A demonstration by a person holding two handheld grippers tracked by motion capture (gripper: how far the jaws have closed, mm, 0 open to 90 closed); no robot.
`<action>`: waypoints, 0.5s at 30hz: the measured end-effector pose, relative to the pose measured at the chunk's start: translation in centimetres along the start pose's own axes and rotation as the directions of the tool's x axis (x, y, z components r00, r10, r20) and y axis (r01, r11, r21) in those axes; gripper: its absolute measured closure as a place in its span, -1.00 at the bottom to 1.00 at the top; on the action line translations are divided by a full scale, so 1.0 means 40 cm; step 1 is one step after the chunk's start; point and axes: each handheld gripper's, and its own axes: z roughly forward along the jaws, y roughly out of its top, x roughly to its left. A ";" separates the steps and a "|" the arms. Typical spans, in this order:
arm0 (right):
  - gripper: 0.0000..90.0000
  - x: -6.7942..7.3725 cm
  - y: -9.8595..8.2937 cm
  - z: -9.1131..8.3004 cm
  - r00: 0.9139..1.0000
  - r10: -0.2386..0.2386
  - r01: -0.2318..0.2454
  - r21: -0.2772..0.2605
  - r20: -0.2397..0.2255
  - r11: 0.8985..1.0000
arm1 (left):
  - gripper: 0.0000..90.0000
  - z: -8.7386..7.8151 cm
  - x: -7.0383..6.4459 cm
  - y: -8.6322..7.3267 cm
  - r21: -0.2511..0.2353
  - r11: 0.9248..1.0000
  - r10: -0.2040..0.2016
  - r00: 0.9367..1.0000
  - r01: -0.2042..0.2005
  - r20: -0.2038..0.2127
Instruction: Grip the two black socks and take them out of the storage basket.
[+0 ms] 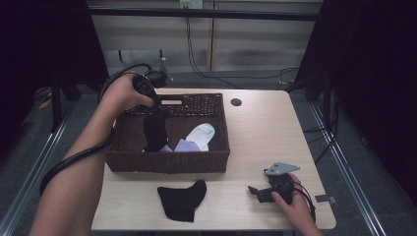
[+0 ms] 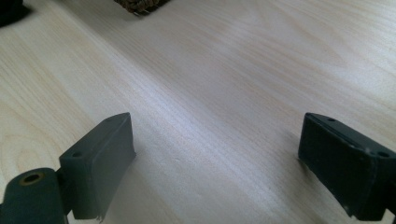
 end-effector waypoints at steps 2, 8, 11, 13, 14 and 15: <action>-0.78 0.000 0.000 0.000 1.000 0.000 0.000 0.000 0.000 1.000 | 0.93 -0.018 -0.003 0.001 -0.008 1.000 0.000 1.000 0.000 0.005; -0.78 0.000 0.000 0.000 1.000 0.000 0.000 0.000 0.000 1.000 | 0.93 -0.075 -0.010 -0.004 -0.042 0.999 0.000 1.000 0.001 0.025; -0.78 -0.001 0.000 0.000 1.000 -0.004 0.004 0.001 0.000 1.000 | 0.93 -0.127 -0.025 -0.011 -0.071 0.997 0.006 0.999 -0.003 0.034; -0.78 0.000 0.000 0.000 1.000 -0.001 0.001 0.003 -0.001 1.000 | 0.93 -0.166 -0.041 -0.016 -0.105 0.994 0.028 0.998 -0.022 0.049; -0.78 0.000 0.000 0.000 1.000 -0.001 0.001 0.003 -0.001 1.000 | 0.93 -0.183 -0.050 -0.019 -0.111 0.993 0.036 0.998 -0.031 0.045; -0.78 0.000 0.000 0.000 1.000 -0.001 0.001 0.003 -0.001 1.000 | 0.93 -0.199 -0.060 -0.022 -0.112 0.993 0.042 0.998 -0.037 0.037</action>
